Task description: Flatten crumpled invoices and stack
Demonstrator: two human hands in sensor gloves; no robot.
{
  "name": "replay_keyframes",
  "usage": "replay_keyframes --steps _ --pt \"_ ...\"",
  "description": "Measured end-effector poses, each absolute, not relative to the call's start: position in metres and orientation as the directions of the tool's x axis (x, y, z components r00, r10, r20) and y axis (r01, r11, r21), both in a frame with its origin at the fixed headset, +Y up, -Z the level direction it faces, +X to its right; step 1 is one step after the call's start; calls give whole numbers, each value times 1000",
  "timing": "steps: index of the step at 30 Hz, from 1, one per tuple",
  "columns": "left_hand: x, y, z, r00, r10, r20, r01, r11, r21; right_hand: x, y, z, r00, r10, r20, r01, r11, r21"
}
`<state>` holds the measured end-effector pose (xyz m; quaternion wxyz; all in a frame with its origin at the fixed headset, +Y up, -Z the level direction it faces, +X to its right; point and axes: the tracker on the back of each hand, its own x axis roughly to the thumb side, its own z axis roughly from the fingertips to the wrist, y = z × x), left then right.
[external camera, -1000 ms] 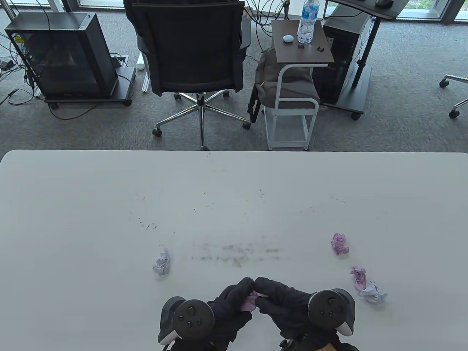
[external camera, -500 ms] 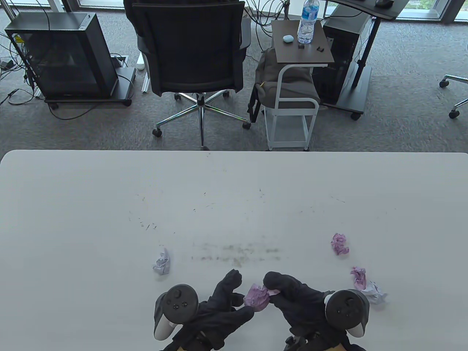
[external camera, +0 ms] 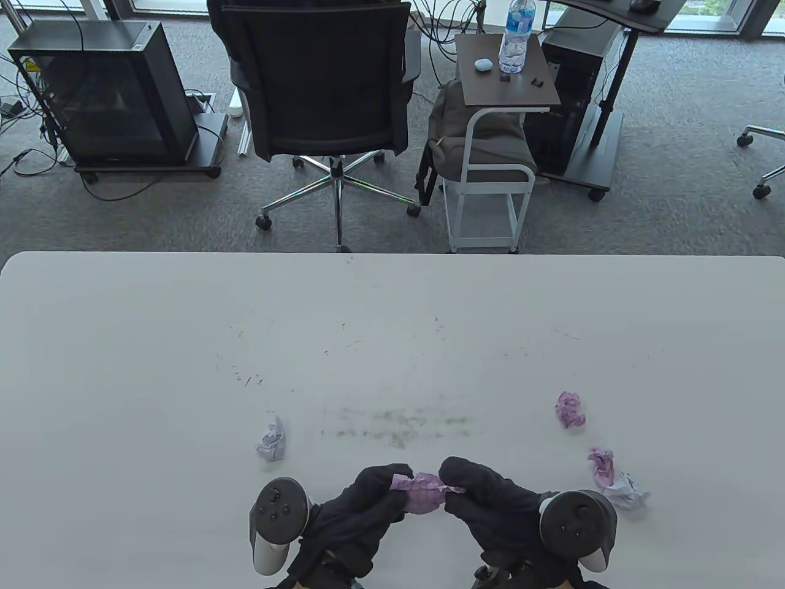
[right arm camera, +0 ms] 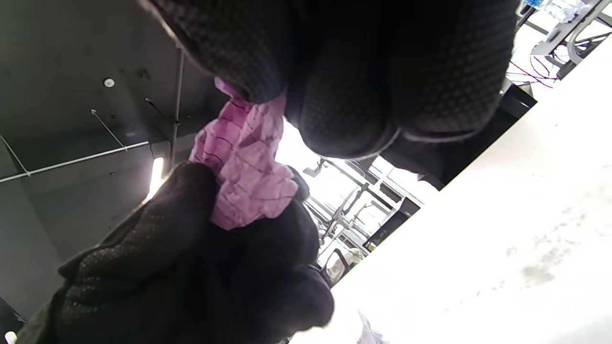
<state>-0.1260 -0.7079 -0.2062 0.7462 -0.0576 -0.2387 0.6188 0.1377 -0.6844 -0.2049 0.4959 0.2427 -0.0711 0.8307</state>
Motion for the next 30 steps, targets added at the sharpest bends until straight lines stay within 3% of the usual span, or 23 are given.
replay_keyframes --steps 5,8,10,13,17,21,26,30 --pt "-126 -696 -201 336 828 448 -846 475 -244 140 -688 -211 -364 816 449 -798 -521 301" --pt "-119 -689 -196 456 703 546 -756 630 -179 142 -690 -212 -299 840 453 -823 -467 322" --pt "-112 -688 -193 481 666 570 -720 671 -177 137 -692 -212 -242 876 417 -810 -419 410" --pt "-109 -690 -192 495 659 566 -704 687 -183 126 -693 -209 -286 866 411 -764 -465 447" --pt "-113 -695 -194 477 719 505 -734 642 -221 120 -685 -204 -457 744 488 -733 -625 268" --pt "-109 -707 -198 291 882 370 -755 449 -478 129 -682 -205 -425 771 475 -758 -590 279" --pt "-103 -708 -199 371 844 387 -687 530 -497 142 -678 -210 -432 768 473 -745 -599 292" --pt "-103 -712 -203 379 860 343 -689 509 -516 146 -674 -209 -474 738 480 -729 -635 256"
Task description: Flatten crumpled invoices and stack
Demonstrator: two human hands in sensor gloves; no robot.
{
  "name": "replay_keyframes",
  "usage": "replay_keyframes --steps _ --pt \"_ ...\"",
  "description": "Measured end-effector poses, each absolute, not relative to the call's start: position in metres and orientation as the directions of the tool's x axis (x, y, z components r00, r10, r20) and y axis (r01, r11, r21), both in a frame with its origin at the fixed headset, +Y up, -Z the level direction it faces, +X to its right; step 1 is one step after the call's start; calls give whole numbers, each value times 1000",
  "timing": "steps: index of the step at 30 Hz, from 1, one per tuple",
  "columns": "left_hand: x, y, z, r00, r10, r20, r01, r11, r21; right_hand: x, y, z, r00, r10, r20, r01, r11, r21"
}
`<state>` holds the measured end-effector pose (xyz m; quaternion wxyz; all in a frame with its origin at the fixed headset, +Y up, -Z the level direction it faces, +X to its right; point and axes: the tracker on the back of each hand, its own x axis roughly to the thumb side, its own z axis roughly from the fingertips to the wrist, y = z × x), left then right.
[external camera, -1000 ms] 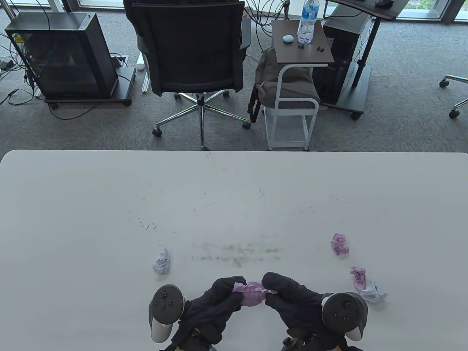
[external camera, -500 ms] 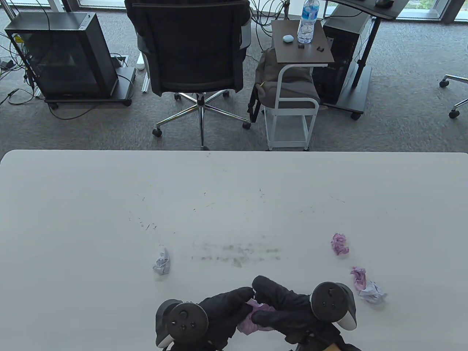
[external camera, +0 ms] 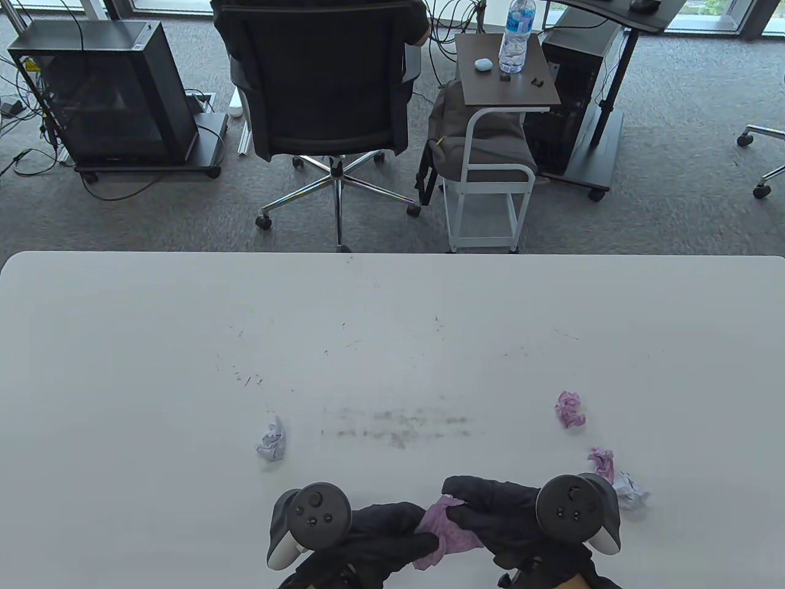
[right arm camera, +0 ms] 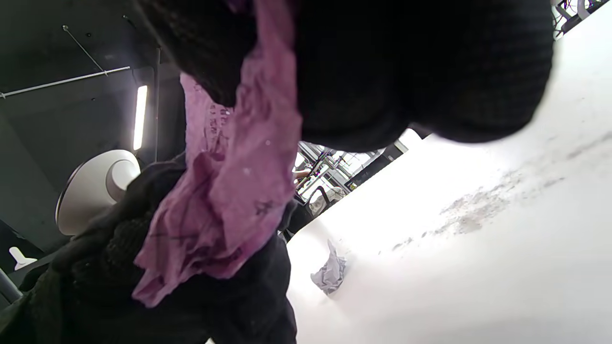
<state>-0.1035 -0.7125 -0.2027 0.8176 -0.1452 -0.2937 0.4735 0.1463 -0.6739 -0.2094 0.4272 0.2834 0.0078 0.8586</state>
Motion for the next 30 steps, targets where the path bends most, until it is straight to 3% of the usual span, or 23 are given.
replay_keyframes --steps 5,8,10,14,18,21,24,30 --pt "-115 -719 -211 460 830 315 -642 556 -528 159 -667 -210 -525 710 469 -760 -639 116" --pt "-124 -719 -211 399 872 284 -749 489 -448 165 -667 -209 -509 728 459 -791 -606 82" --pt "-126 -713 -210 333 884 329 -795 451 -406 161 -668 -207 -491 739 461 -794 -597 112" --pt "-114 -702 -202 323 821 471 -701 542 -464 139 -671 -203 -416 768 487 -801 -563 203" --pt "-104 -708 -202 262 894 363 -696 436 -571 131 -670 -198 -384 773 505 -834 -525 170" --pt "-109 -714 -207 238 924 300 -712 376 -592 141 -669 -200 -439 743 504 -813 -568 130" --pt "-115 -719 -212 226 946 230 -714 322 -622 154 -670 -204 -429 767 476 -846 -526 85" --pt "-126 -720 -216 186 961 203 -803 268 -532 166 -682 -213 -457 788 412 -846 -529 73"
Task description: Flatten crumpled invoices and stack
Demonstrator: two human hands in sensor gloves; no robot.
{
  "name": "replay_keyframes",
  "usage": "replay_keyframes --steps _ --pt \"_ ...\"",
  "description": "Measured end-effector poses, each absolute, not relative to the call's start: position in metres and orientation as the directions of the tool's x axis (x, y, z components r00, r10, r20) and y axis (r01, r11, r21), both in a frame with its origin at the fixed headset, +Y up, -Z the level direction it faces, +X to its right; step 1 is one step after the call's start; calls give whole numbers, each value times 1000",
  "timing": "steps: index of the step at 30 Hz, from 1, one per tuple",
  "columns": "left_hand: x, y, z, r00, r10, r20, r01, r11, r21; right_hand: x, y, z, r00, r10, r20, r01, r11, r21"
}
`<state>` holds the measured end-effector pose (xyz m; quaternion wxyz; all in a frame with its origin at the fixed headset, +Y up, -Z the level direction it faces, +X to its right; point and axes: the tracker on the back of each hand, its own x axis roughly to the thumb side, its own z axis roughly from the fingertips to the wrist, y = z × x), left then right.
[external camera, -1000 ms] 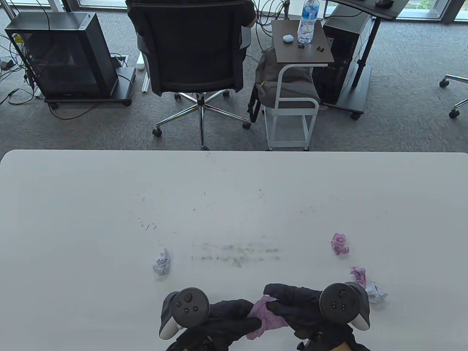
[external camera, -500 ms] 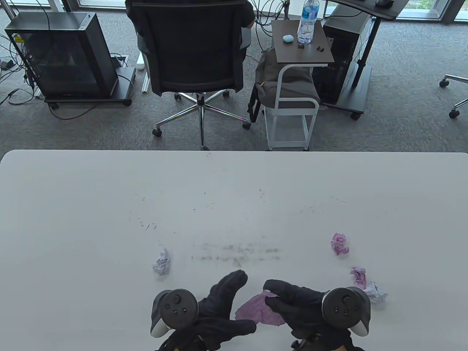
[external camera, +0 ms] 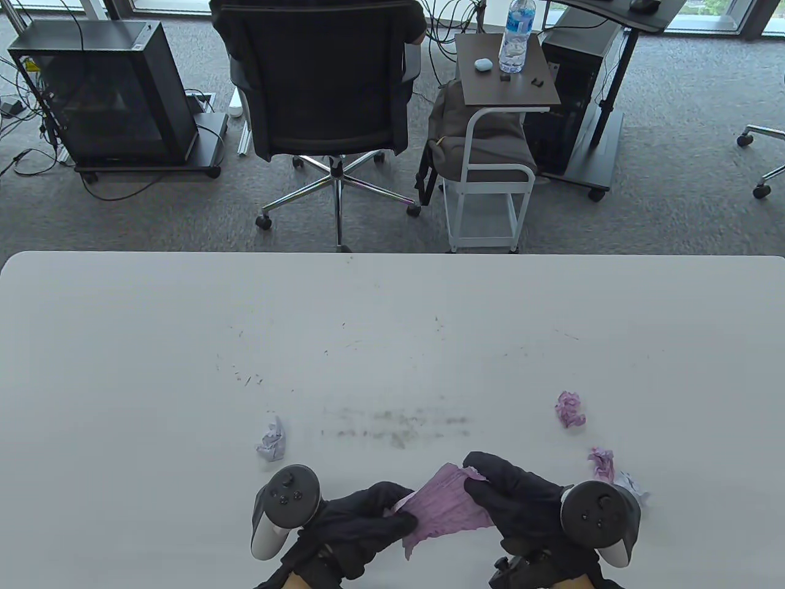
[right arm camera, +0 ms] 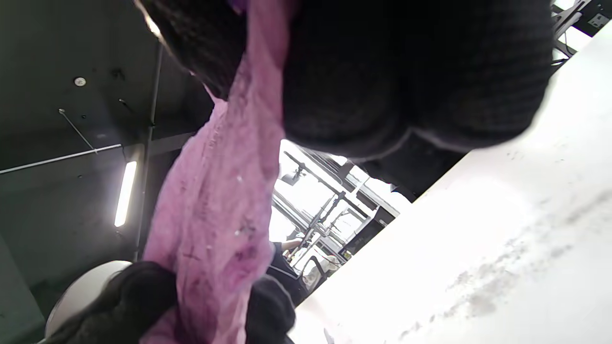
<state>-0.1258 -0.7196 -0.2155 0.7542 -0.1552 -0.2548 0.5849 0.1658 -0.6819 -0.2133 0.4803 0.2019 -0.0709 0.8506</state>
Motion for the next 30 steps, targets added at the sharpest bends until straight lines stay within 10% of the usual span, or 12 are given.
replay_keyframes --steps 6,11,17,22,30 --pt "-129 -713 -213 285 916 282 -821 385 -423 162 -692 -220 -525 757 389 -758 -624 191" --pt "-118 -710 -209 516 778 359 -657 628 -417 160 -665 -205 -640 545 543 -624 -780 48" --pt "-105 -722 -207 358 898 254 -654 436 -618 110 -675 -194 -659 341 671 -296 -937 185" --pt "-112 -727 -211 271 952 142 -707 297 -642 96 -686 -196 -634 424 647 -397 -896 199" --pt "-118 -719 -214 526 806 271 -659 588 -469 116 -683 -202 -646 528 551 -514 -835 197"
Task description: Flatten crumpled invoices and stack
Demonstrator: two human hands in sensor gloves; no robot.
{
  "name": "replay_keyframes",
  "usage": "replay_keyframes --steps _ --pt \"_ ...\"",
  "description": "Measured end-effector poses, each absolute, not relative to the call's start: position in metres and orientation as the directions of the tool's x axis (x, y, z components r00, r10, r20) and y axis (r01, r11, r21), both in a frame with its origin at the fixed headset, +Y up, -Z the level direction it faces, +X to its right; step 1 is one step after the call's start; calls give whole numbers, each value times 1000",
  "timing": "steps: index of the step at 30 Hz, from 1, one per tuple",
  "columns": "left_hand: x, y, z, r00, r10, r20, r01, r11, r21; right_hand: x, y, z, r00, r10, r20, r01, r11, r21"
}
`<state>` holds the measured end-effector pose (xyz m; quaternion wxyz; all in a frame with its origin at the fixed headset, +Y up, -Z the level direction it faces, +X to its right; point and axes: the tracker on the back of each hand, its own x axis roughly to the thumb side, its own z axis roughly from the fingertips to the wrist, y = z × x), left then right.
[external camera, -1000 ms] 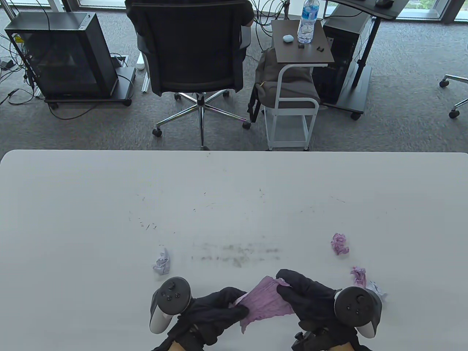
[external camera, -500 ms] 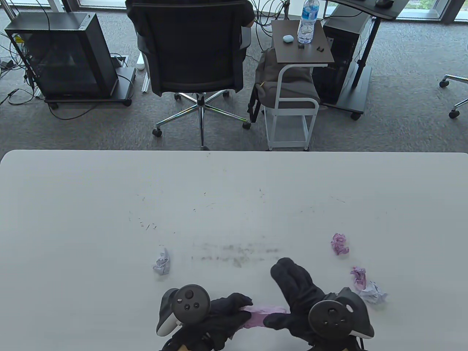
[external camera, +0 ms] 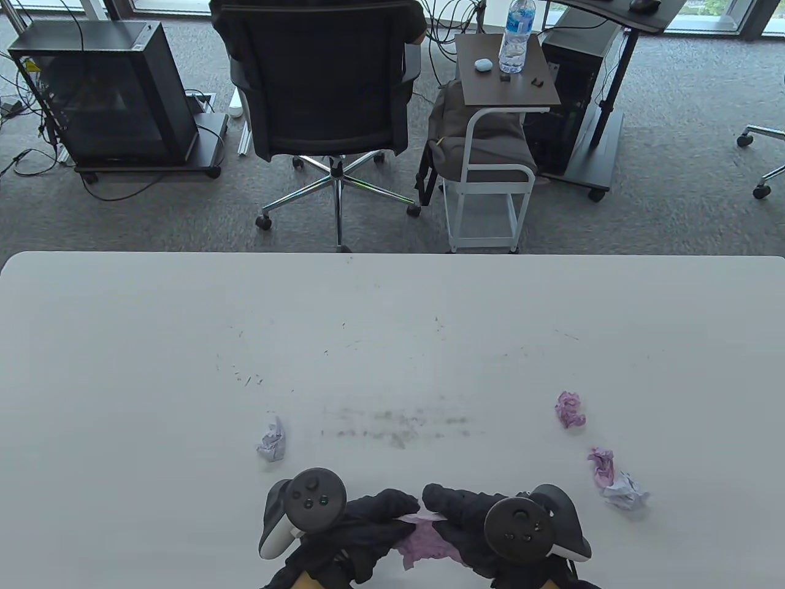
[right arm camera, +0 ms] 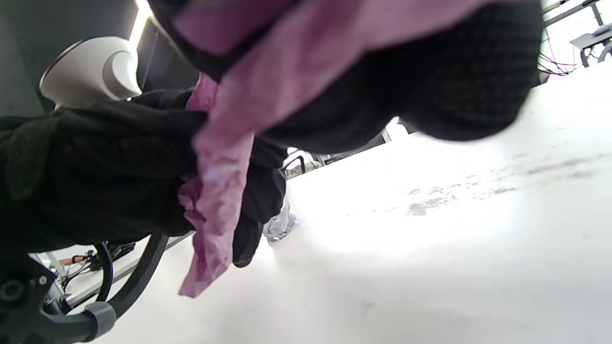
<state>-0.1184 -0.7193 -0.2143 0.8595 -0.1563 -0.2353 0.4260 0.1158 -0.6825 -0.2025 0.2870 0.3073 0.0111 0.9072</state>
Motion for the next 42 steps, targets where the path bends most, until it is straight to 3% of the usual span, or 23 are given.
replay_keyframes --steps 3,6,10,14,18,23,29,32,37,42 --pt "-126 -717 -216 595 750 288 -657 661 -362 125 -682 -207 -643 595 482 -564 -794 228" --pt "-135 -717 -217 563 790 242 -733 613 -296 134 -684 -211 -608 675 418 -638 -728 250" --pt "-147 -718 -216 541 814 209 -804 574 -156 147 -684 -213 -594 718 363 -718 -676 164" --pt "-140 -726 -216 287 944 164 -860 329 -390 152 -680 -211 -563 733 383 -774 -630 68" --pt "-126 -726 -213 226 956 185 -805 291 -518 146 -677 -205 -534 738 412 -806 -591 14" --pt "-120 -719 -211 219 949 229 -819 306 -486 134 -678 -200 -450 783 429 -846 -528 75" --pt "-128 -718 -214 217 954 209 -847 290 -446 148 -680 -207 -448 808 383 -863 -502 50" --pt "-130 -718 -216 282 934 218 -838 351 -417 156 -681 -209 -442 824 354 -874 -484 35" --pt "-137 -716 -215 574 760 306 -723 645 -247 166 -686 -215 -518 797 311 -836 -549 15" --pt "-137 -704 -210 488 782 388 -763 598 -244 151 -691 -214 -521 780 347 -796 -591 133"
